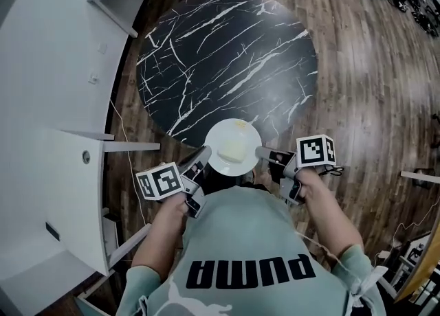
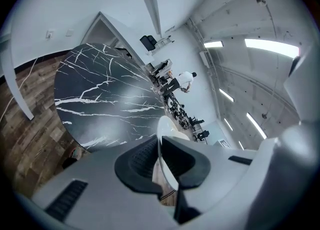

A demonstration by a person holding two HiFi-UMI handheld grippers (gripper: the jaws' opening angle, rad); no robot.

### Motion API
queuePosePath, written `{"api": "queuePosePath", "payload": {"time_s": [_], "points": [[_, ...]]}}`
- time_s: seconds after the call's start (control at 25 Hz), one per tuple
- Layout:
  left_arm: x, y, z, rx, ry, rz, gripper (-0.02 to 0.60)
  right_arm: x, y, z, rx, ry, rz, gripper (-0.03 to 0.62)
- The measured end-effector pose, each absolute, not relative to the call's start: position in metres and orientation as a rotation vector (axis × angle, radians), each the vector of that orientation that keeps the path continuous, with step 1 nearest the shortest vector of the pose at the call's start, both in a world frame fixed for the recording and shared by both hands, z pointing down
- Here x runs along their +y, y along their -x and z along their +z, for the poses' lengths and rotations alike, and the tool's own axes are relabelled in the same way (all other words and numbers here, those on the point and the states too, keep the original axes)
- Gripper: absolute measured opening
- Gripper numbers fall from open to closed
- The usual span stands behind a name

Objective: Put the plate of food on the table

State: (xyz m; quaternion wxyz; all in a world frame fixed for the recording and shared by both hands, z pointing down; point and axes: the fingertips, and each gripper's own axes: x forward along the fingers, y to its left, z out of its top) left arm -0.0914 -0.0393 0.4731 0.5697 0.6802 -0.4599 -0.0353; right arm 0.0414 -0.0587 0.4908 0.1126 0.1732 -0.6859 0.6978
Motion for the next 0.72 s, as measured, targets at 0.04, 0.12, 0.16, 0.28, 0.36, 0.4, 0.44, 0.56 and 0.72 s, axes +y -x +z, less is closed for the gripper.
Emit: {"api": "queuePosePath", "payload": {"time_s": [0.04, 0.12, 0.16, 0.28, 0.36, 0.4, 0.44, 0.56, 0.72], "points": [[-0.046, 0.093, 0.476, -1.072, -1.596, -0.077, 0.029, -0.065, -0.04, 0.493, -2.005, -0.523, 2.052, 0.022], [-0.062, 0.096, 0.481, -1.057, -1.6, -0.064, 0.029, -0.077, -0.038, 0.498, -1.987, -0.55, 2.061, 0.023], [-0.071, 0.098, 0.484, -1.049, -1.601, -0.058, 0.029, -0.084, -0.036, 0.501, -1.979, -0.565, 2.065, 0.023], [-0.094, 0.103, 0.499, -1.025, -1.589, -0.046, 0.031, -0.105, -0.031, 0.511, -1.956, -0.608, 2.065, 0.023], [-0.107, 0.107, 0.507, -1.009, -1.582, -0.038, 0.031, -0.118, -0.028, 0.518, -1.939, -0.632, 2.065, 0.023], [-0.114, 0.109, 0.511, -1.002, -1.581, -0.033, 0.031, -0.124, -0.025, 0.521, -1.93, -0.641, 2.067, 0.023], [-0.121, 0.112, 0.514, -0.997, -1.581, -0.028, 0.031, -0.131, -0.023, 0.525, -1.922, -0.649, 2.069, 0.023], [-0.143, 0.12, 0.524, -0.984, -1.581, -0.01, 0.031, -0.15, -0.014, 0.534, -1.904, -0.672, 2.076, 0.023], [-0.17, 0.13, 0.536, -0.974, -1.581, 0.011, 0.032, -0.172, -0.005, 0.546, -1.882, -0.696, 2.09, 0.023]]}}
